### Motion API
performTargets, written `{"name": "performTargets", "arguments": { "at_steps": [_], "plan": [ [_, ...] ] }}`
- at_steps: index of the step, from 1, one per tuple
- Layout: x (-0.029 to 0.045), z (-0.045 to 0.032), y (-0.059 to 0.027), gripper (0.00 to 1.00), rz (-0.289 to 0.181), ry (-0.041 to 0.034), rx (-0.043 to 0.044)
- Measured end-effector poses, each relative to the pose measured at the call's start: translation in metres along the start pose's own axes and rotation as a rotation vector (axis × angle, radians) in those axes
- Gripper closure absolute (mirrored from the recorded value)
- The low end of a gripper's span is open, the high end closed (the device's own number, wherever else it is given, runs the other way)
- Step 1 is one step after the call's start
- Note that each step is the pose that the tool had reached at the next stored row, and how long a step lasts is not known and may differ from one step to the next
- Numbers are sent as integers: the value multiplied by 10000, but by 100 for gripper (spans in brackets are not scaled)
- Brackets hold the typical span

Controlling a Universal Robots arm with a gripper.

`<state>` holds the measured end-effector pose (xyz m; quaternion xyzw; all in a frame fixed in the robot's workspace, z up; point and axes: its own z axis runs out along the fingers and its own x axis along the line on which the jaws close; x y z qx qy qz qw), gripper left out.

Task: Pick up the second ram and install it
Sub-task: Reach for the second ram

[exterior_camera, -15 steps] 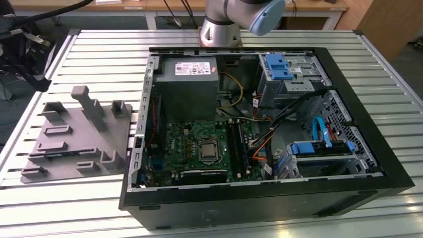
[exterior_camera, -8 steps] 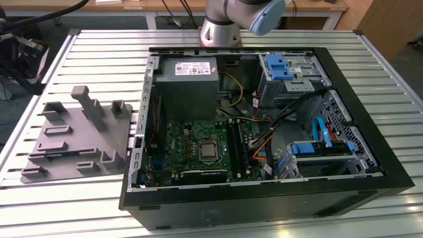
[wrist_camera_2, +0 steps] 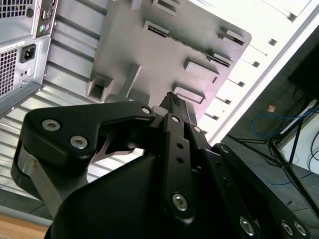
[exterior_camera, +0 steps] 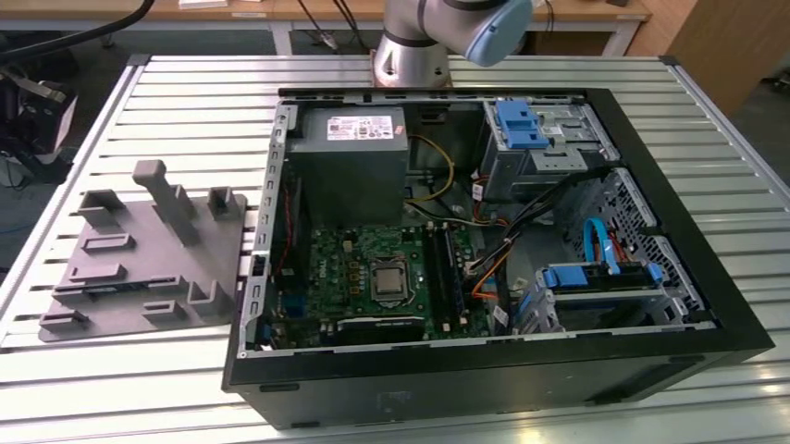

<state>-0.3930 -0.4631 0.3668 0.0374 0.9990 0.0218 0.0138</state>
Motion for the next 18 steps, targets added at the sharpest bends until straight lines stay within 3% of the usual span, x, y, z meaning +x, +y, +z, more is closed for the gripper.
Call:
{"name": "performTargets", "arguments": {
  "at_steps": [18],
  "plan": [
    [183, 71, -100, 90, 0, 1, 1]
  ]
}}
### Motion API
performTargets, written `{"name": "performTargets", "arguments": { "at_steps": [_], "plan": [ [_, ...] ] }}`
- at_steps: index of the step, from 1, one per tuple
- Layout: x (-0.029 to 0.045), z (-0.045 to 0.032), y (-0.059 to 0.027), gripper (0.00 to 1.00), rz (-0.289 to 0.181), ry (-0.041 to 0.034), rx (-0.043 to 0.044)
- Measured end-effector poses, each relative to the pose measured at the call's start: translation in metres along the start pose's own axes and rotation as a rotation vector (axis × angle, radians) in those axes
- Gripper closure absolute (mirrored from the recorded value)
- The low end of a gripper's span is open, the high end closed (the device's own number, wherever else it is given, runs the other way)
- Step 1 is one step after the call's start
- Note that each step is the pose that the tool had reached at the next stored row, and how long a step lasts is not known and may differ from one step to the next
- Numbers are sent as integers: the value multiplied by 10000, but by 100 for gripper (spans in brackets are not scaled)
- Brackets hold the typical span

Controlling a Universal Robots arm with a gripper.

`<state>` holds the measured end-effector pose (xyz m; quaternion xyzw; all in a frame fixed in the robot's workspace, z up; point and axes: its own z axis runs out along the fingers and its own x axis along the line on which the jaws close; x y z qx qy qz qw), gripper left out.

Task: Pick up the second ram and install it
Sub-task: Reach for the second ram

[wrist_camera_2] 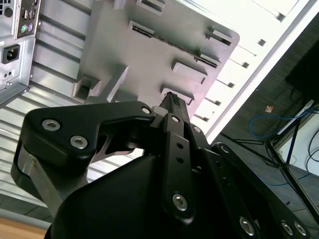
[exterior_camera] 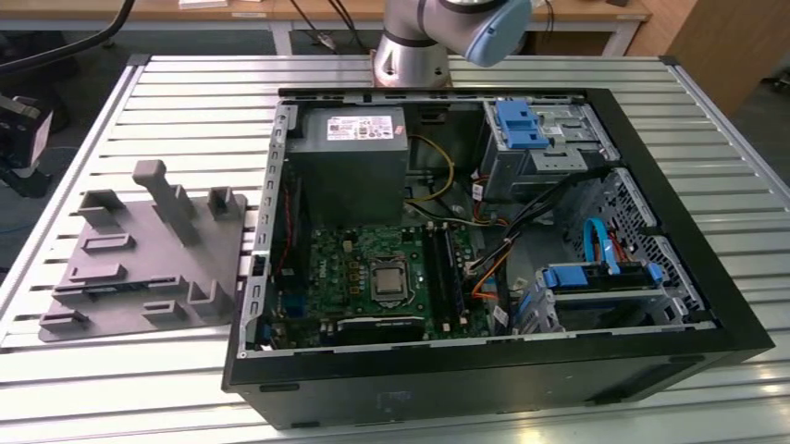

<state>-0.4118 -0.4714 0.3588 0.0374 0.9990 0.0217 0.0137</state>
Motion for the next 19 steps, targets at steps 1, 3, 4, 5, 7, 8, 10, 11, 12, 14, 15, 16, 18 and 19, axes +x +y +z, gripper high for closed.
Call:
{"name": "performTargets", "arguments": {
  "at_steps": [1, 3, 4, 5, 7, 8, 10, 11, 12, 14, 15, 16, 18, 19],
  "plan": [
    [7, 10, -5, 90, 0, 0, -1],
    [17, 39, -15, 90, -1, -1, -1],
    [22, 56, -20, 90, 1, 0, -1],
    [24, 74, -27, 90, 1, 0, -1],
    [26, 110, -39, 90, 0, 5, 0],
    [26, 128, -45, 90, 0, 6, 0],
    [26, 163, -55, 90, 1, 7, 0],
    [26, 181, -61, 90, 0, 7, 0],
    [26, 198, -66, 90, 0, 8, 1],
    [27, 235, -75, 90, 1, 7, 0],
    [27, 253, -79, 90, 1, 6, 0],
    [27, 271, -83, 90, 0, 7, 0],
    [28, 307, -89, 90, 1, 7, 0],
    [28, 326, -93, 90, 1, 6, 0]
  ]
}}
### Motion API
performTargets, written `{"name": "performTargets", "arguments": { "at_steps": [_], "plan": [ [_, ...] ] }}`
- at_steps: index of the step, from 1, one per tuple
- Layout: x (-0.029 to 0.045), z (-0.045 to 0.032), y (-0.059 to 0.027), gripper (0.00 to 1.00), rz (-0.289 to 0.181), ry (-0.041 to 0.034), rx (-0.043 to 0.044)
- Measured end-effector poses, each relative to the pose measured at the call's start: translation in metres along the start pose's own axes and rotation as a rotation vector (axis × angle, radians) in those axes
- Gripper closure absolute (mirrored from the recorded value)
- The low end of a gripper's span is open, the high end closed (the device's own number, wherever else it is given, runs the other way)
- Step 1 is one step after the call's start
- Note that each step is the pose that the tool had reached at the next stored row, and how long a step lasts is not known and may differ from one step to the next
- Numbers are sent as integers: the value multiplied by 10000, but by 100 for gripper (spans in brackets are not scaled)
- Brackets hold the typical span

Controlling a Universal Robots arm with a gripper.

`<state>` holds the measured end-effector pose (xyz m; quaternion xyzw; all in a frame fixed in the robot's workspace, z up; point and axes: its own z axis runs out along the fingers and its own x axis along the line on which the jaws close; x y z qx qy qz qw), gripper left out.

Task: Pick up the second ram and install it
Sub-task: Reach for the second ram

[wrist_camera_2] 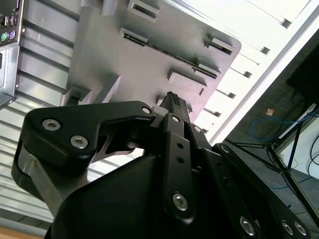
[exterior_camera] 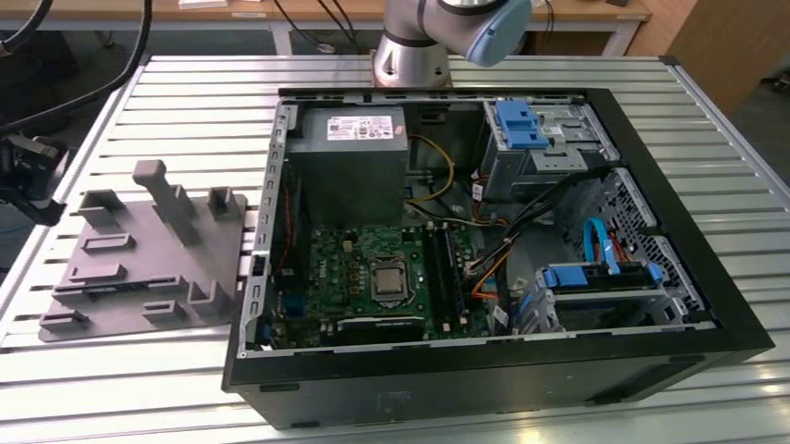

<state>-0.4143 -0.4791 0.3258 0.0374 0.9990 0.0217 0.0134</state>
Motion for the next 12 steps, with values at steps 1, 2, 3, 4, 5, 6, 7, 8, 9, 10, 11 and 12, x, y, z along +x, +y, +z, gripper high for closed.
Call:
{"name": "performTargets", "arguments": {
  "at_steps": [1, 2, 3, 4, 5, 6, 7, 8, 9, 10, 11, 12],
  "plan": [
    [0, 18, -3, 90, 0, 0, 0],
    [0, 36, -6, 90, -1, 0, 0],
    [1, 54, -8, 90, 0, 1, 0],
    [1, 71, -10, 90, -1, 2, 1],
    [2, 89, -12, 90, 0, 2, 0],
    [2, 108, -14, 90, 0, 2, 0],
    [2, 126, -16, 90, -1, 2, 0],
    [3, 144, -18, 90, 0, 2, 1],
    [3, 162, -20, 90, 0, 1, 2],
    [4, 180, -22, 90, -1, 2, 2],
    [4, 198, -24, 90, -1, 2, 2],
    [5, 216, -26, 90, 0, 2, 3]
  ]
}}
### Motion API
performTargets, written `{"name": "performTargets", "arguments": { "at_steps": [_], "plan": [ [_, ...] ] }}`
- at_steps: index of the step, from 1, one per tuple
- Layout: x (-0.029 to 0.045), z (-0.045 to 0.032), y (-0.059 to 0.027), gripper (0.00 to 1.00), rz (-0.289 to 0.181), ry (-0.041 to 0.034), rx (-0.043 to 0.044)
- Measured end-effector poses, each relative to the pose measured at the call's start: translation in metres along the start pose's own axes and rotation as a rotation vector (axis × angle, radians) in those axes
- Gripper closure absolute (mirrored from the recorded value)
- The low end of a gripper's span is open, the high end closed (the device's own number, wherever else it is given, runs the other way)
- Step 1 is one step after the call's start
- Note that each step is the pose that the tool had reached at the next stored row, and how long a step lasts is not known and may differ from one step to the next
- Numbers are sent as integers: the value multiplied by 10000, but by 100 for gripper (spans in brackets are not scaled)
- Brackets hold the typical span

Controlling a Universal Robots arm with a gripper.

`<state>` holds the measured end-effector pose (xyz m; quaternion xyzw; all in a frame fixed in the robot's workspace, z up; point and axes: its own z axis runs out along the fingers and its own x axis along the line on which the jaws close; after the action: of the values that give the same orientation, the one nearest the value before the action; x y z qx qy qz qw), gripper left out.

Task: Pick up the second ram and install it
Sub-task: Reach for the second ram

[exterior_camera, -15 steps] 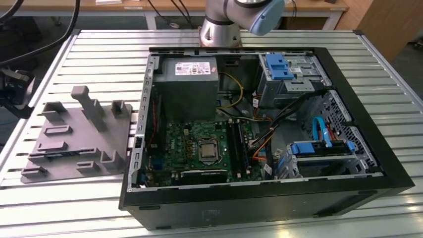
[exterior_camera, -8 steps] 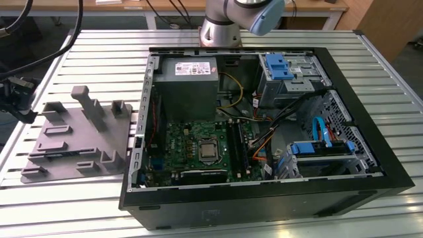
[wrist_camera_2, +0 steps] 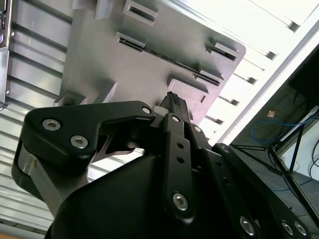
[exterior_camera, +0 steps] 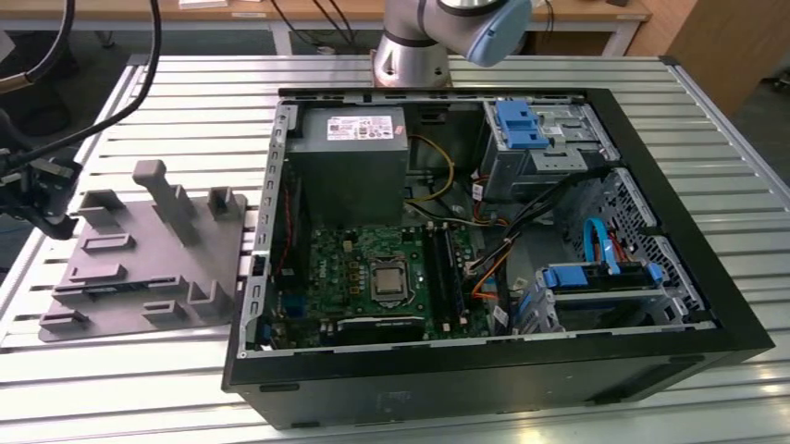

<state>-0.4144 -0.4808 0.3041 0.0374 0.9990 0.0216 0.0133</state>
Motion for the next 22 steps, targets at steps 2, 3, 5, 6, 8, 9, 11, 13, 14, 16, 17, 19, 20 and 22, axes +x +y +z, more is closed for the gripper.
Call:
{"name": "performTargets", "arguments": {
  "at_steps": [2, 3, 5, 6, 8, 9, 11, 13, 14, 16, 17, 19, 20, 22],
  "plan": [
    [1, 38, -5, 90, 0, 0, 0],
    [2, 55, -7, 90, -1, -1, 0],
    [5, 88, -13, 90, 0, 0, 1],
    [5, 104, -15, 90, 0, 0, 2],
    [7, 136, -20, 90, 0, 0, 2],
    [8, 151, -22, 90, 0, 0, 3],
    [9, 180, -25, 90, 0, -1, 2],
    [11, 206, -29, 90, 0, -1, 2],
    [12, 219, -31, 90, 0, 0, 2],
    [15, 243, -35, 90, 0, 0, 3],
    [17, 255, -37, 90, 0, 0, 3],
    [19, 280, -41, 90, 0, 0, 2],
    [20, 292, -43, 90, 0, -1, 2],
    [22, 319, -47, 90, 0, -1, 2]
  ]
}}
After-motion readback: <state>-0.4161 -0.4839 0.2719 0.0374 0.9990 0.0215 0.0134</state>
